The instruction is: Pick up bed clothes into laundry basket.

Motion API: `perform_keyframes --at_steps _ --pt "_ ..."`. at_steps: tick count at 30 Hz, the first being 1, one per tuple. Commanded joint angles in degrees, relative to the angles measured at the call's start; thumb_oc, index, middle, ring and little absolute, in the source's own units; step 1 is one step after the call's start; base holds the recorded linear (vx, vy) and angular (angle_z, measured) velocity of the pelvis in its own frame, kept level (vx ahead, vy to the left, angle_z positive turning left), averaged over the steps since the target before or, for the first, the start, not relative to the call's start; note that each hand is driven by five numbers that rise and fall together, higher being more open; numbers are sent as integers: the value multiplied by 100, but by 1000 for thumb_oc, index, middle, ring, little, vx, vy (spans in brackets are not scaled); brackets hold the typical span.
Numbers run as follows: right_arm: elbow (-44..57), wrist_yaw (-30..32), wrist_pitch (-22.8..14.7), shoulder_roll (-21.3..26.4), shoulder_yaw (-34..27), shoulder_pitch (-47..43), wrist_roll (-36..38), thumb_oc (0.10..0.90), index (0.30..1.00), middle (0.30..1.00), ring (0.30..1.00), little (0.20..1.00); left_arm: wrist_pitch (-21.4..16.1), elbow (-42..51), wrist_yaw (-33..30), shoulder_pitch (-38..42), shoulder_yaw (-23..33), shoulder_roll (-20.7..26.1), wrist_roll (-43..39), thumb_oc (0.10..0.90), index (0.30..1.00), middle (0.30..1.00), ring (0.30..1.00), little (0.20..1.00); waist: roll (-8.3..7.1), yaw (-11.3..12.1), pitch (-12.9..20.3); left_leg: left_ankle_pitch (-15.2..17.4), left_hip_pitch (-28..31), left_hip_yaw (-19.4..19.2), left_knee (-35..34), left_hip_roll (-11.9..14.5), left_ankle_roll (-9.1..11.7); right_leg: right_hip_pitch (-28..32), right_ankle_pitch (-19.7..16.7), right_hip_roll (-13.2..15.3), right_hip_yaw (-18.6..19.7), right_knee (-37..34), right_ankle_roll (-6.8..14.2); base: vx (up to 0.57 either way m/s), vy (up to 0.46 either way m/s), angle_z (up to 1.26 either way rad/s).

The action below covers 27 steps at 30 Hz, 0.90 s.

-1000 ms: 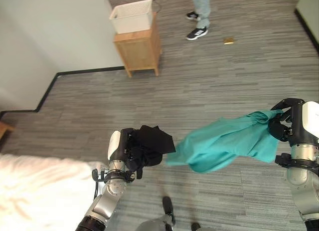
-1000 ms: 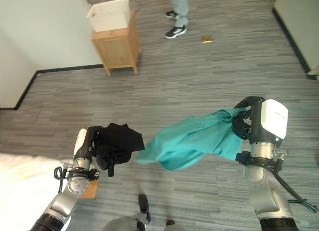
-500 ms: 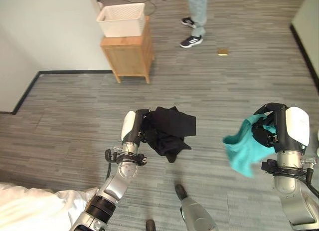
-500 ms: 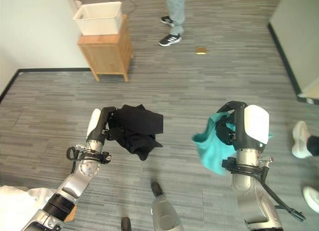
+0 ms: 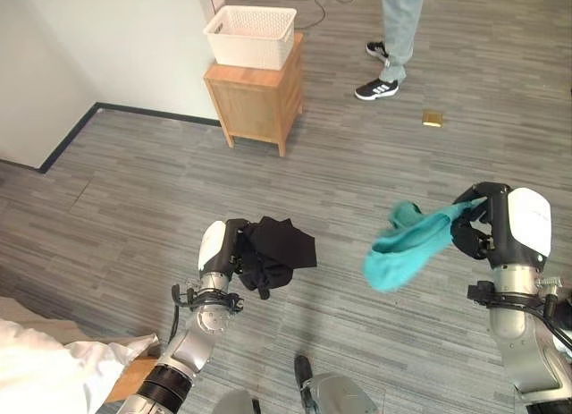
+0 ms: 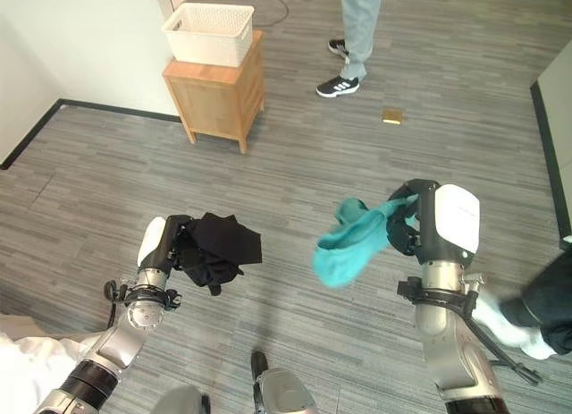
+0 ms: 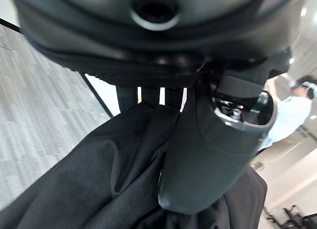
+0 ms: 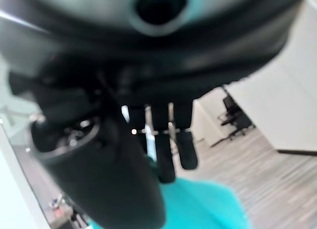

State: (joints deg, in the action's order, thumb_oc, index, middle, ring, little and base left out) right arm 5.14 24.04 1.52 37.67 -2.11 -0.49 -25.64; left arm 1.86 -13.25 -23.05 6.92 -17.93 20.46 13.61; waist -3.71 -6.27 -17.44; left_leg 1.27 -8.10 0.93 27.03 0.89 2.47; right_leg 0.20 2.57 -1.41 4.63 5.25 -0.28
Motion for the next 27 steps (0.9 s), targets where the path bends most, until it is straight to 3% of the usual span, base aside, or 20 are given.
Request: perform_keyframes --at_steps 1,2,3,5,6,7,9,12,14,15,16,17,18,19,21,24,26,27 --pt "427 237 -428 907 -284 -291 -23 400 300 300 300 300 -495 652 -296 340 330 -73 191 400 300 300 300 300 363 271 715 -156 -46 -366 -1613 -170 55 848 91 161 315 -1022 432 785 -44 -46" --pt "374 210 -437 947 -279 -254 -35 400 300 300 300 300 -487 593 -269 353 323 -115 227 400 300 300 300 300 510 397 691 -605 -315 -704 -2700 -200 123 1220 366 33 374 -1025 409 574 -69 -25" --pt "366 206 -421 956 -314 -227 -51 400 300 300 300 300 -482 555 -256 378 306 -146 234 400 300 300 300 300 496 454 681 -682 -317 -905 -3087 -262 135 1405 508 118 388 -1025 406 751 -95 2" --pt "270 179 -331 927 -275 -236 -113 400 300 300 300 300 -435 461 -254 342 286 -192 215 400 300 300 300 300 538 519 693 -713 -703 -1197 -3171 -243 180 1774 760 167 482 -1025 420 544 -51 -32" --pt "321 22 -318 862 -271 -195 -138 400 300 300 300 300 -442 477 -185 251 350 -195 214 400 300 300 300 300 633 558 762 -662 -654 -1150 -3203 -216 165 1807 759 206 575 -1025 460 717 24 -43" --pt "391 5 -267 772 -321 -46 -312 400 300 300 300 300 -443 542 -146 83 340 -271 226 400 300 300 300 300 849 633 904 -1039 -468 -875 -3203 -227 187 1935 902 257 640 -1025 492 510 42 -33" --pt "426 19 -253 739 -345 34 -375 400 300 300 300 300 -444 581 -125 49 319 -300 194 400 300 300 300 300 871 599 993 -1188 -403 -814 -3203 -247 177 2067 1011 370 617 -1003 536 488 47 -53" --pt "480 9 -181 446 -305 179 -573 400 300 300 300 300 -457 609 -23 18 258 -326 135 400 300 300 300 300 748 565 1111 -1005 -116 -818 -3203 -315 62 1706 830 711 503 30 761 406 12 -19" --pt "517 15 -158 376 -217 9 -626 400 300 300 300 300 -435 658 -29 61 210 -272 120 400 300 300 300 300 681 413 961 -861 142 -816 -3203 -333 -53 1050 36 721 659 1259 1021 335 -41 4" --pt "476 42 -171 367 -155 -92 -622 400 300 300 300 300 -425 646 -40 114 185 -231 117 400 300 300 300 300 679 363 925 -751 239 -845 -3203 -269 -71 768 -169 672 672 1536 1083 214 -56 -17" --pt "461 48 -173 365 -140 -118 -623 400 300 300 300 300 -428 639 -42 124 196 -226 115 400 300 300 300 300 677 371 921 -749 230 -860 -3203 -260 -70 728 -153 661 694 1588 1083 345 -82 -16" --pt "466 40 -189 306 -88 -245 -607 400 300 300 300 300 -414 624 -61 242 160 -162 134 400 300 300 300 300 722 260 792 -493 517 -812 -3203 -138 -91 45 2 674 478 2115 1032 208 -48 -16" --pt "463 41 -189 306 -85 -252 -607 400 300 300 300 300 -415 622 -61 246 163 -161 134 400 300 300 300 300 712 257 796 -494 508 -813 -3203 -147 -90 19 25 681 479 2155 1031 441 -83 8" --pt "455 70 -219 339 -98 -278 -536 400 300 300 300 300 -442 643 -73 411 82 -142 153 400 300 300 300 300 729 125 675 -373 735 -717 -3203 -89 -93 -550 334 347 290 1919 865 345 -81 14" --pt "461 84 -260 372 -183 -213 -415 400 300 300 300 300 -458 654 -75 506 32 -114 176 400 300 300 300 300 663 -68 587 -219 928 -573 -3203 -115 -80 -708 495 37 112 1295 718 419 -161 43" --pt "423 158 -322 369 -285 -25 -279 400 300 300 300 300 -469 633 -59 596 -14 -103 239 400 300 300 300 300 494 -315 591 123 1266 -273 -3203 -264 -74 -825 10 -264 105 -313 681 405 -203 66" --pt "464 179 -334 396 -344 76 -283 400 300 300 300 300 -469 557 -82 716 -18 -80 308 400 300 300 300 300 411 -435 585 335 1479 -91 -3203 -290 -36 -986 -343 -306 127 -760 801 326 -188 90" --pt "464 179 -337 394 -348 81 -284 400 300 300 300 300 -471 549 -86 720 -23 -81 310 400 300 300 300 300 422 -452 583 347 1485 -68 -3203 -278 -35 -961 -353 -310 105 -793 801 258 -152 68"
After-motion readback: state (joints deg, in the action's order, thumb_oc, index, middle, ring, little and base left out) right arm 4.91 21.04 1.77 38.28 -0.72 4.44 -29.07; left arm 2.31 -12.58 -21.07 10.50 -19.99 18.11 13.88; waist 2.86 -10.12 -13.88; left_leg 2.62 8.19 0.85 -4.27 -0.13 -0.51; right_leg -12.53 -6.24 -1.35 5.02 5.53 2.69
